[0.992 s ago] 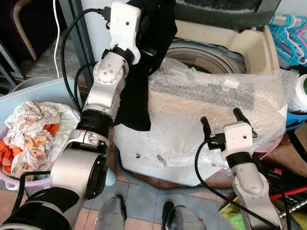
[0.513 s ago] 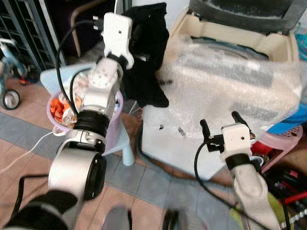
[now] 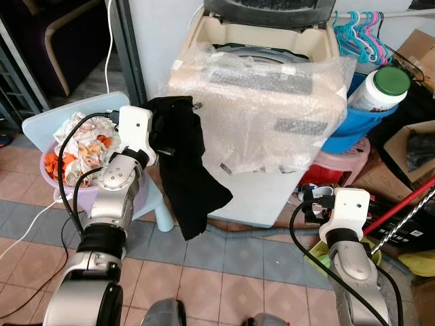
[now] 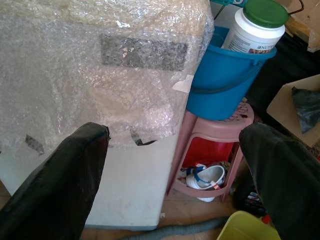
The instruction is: Clothes washing
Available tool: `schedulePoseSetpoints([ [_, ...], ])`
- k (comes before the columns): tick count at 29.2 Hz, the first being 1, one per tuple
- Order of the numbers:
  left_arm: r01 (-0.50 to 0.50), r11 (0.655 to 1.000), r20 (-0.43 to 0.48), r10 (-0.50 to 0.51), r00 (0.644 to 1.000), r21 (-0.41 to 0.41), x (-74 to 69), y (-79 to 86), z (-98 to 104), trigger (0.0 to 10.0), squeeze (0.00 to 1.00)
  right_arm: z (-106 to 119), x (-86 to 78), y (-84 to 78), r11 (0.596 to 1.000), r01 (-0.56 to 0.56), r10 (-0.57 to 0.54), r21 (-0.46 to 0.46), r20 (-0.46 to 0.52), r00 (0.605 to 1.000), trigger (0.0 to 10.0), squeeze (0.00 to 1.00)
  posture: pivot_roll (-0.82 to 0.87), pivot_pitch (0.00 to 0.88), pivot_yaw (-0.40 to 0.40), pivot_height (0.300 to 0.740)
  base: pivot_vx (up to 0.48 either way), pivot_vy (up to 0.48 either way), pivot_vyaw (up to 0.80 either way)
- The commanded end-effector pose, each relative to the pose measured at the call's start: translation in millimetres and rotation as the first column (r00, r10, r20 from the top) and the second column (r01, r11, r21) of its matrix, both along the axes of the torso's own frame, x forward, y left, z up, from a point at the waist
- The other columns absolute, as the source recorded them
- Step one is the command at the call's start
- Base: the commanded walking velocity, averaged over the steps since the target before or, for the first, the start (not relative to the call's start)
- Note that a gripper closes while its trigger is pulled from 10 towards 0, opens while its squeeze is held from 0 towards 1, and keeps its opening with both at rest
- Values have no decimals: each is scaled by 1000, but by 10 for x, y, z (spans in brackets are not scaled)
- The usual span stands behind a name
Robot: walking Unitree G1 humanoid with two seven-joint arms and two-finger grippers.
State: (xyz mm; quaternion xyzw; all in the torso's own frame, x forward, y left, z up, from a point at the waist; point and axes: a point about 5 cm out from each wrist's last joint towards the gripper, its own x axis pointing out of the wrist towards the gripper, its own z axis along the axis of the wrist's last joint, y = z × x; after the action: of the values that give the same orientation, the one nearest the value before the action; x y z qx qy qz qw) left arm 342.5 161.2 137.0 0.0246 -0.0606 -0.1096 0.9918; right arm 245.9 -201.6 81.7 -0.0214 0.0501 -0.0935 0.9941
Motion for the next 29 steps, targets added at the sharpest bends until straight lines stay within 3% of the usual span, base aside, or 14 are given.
schedulePoseSetpoints([
  [1,-50,999,40,50,998,-16,-35,73,78,10000,0,2,48,21,999,-9,9,33,7,1000,10000,0,4,16,-18,740,0,0,0],
  [7,-59,998,55,60,997,-25,-51,87,133,10000,0,-110,-28,47,998,-55,56,24,-50,997,10000,0,21,4,-25,740,0,0,0],
  [9,-32,999,120,35,992,-32,33,50,364,10000,0,-278,-188,-19,996,-93,90,-12,-163,983,10000,0,16,8,-25,740,0,0,0],
  [12,-14,999,174,22,984,-46,107,21,566,10000,0,-451,-305,-113,997,-75,81,31,-275,958,10000,0,10,10,-25,740,0,0,0],
  [14,32,999,259,-22,966,-35,218,-80,887,10000,0,-717,-436,-225,993,-16,67,115,-451,890,10000,0,-1,12,-24,740,0,0,0],
  [15,69,997,296,-57,953,-30,278,-174,1055,10000,0,-758,-453,-234,993,-25,75,112,-473,878,10000,0,0,10,-25,740,0,0,0],
  [17,124,992,342,-116,933,-3,329,-313,1221,10000,0,-739,-419,-161,991,-77,117,105,-457,882,10000,0,-3,7,-23,740,156,0,0],
  [24,199,980,371,-185,910,1,411,-533,1398,10000,0,-667,-350,-106,990,-115,141,85,-427,893,10000,0,-15,9,-19,740,381,0,0],
  [27,204,979,380,-188,906,-2,422,-550,1439,10000,0,-657,-341,-105,989,-117,144,91,-414,899,10000,0,-15,10,-19,740,480,0,0],
  [29,210,978,402,-189,896,-8,450,-570,1527,10000,0,-588,-309,-85,984,-137,168,110,-354,920,10000,0,-17,9,-18,740,480,0,0],
])
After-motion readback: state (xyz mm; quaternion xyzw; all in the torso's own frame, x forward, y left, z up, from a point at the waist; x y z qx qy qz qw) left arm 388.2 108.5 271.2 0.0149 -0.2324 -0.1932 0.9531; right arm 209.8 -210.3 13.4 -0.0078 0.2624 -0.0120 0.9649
